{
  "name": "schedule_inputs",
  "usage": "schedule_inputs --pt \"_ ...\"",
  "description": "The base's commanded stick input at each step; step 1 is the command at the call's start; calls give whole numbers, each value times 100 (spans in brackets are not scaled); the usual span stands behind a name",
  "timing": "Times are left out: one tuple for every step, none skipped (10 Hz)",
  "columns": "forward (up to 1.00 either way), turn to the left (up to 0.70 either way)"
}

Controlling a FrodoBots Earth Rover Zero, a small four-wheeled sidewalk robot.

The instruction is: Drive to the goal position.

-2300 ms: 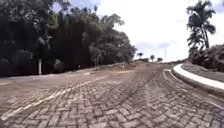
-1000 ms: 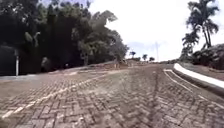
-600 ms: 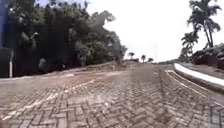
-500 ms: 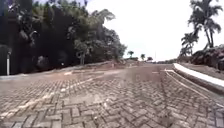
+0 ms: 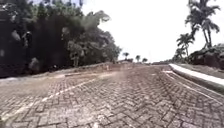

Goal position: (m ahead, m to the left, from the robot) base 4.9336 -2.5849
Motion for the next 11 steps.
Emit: schedule_inputs --pt "100 -1" --pt "100 -26" --pt "100 -2" --pt "100 -26" --pt "100 -1" --pt "100 -25" --pt "100 -1" --pt "100 -25" --pt "100 -27" --pt "100 -26" --pt "100 -2"
